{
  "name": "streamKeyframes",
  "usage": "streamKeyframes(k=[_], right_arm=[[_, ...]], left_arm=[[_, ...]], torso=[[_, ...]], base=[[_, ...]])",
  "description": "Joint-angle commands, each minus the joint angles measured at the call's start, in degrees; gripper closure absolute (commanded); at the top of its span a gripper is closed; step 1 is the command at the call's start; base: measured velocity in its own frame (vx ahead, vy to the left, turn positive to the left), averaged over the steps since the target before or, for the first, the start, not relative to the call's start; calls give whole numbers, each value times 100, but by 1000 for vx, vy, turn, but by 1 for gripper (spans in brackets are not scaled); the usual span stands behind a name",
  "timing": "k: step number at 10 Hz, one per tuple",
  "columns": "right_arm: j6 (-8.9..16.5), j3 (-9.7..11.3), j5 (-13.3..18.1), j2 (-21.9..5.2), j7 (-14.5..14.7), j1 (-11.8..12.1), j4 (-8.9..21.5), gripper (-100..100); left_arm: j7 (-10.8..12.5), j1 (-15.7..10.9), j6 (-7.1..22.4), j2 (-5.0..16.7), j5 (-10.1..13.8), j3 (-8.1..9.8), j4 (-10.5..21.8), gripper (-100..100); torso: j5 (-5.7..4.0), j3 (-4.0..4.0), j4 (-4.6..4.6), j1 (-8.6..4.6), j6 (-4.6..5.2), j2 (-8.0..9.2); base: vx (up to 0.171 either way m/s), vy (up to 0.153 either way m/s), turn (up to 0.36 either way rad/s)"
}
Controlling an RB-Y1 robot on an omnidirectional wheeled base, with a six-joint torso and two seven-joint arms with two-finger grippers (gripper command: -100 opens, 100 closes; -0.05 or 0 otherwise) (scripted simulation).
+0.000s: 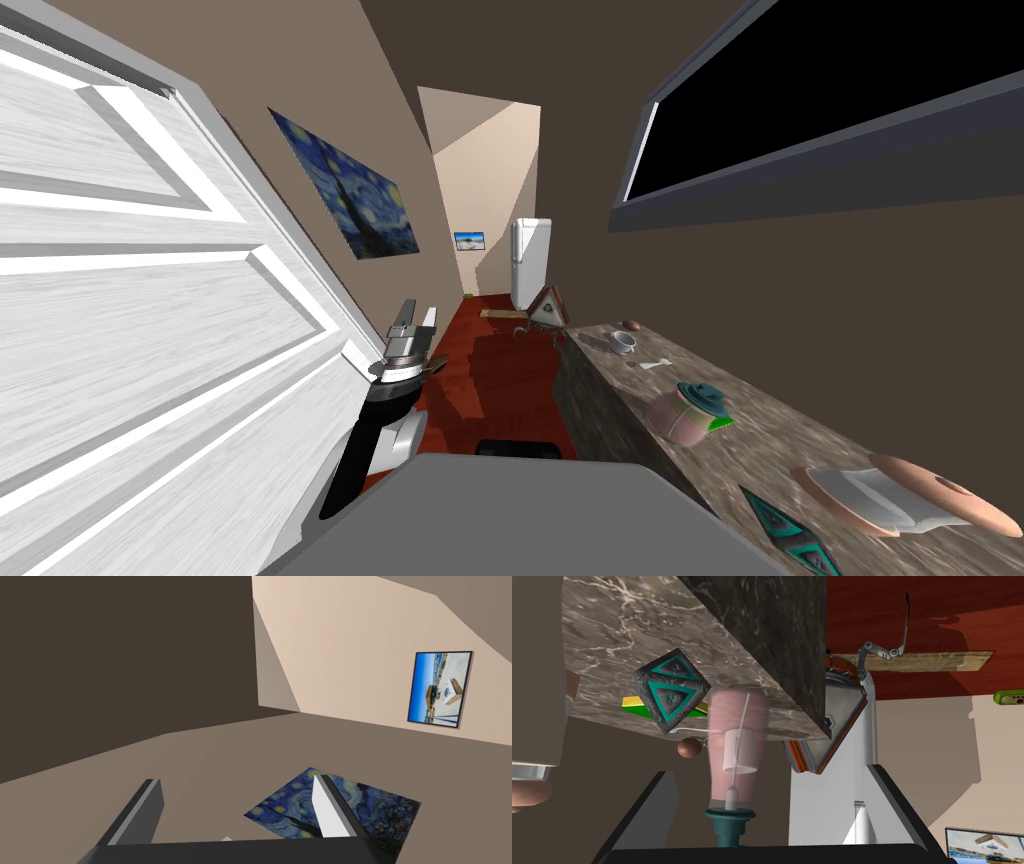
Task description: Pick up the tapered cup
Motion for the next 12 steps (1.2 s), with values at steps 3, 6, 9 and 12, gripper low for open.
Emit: streamKeyframes(k=[3, 6, 9, 12], right_arm=[[-88, -148, 283, 24, 149, 560, -20, -100], [-131, -198, 402, 34, 220, 830, -27, -100], [-216, -259, 616, 42, 361, 1267, -40, -100], [-257, -269, 710, 39, 427, 1460, -43, -100]], left_arm=[[0, 0, 0, 0, 0, 0, 0, 0], [0, 0, 0, 0, 0, 0, 0, 0], [0, 0, 0, 0, 0, 0, 0, 0], [0, 0, 0, 0, 0, 0, 0, 0]], torso=[[0, 0, 0, -1, 0, 0], [-2, 3, 1, -9, -2, 5], [-5, 3, 1, -21, -2, 5], [-2, 8, 4, -8, -2, 14]], base=[[44, -27, 88], [29, -40, 76], [25, -66, 104], [5, -39, 47]])
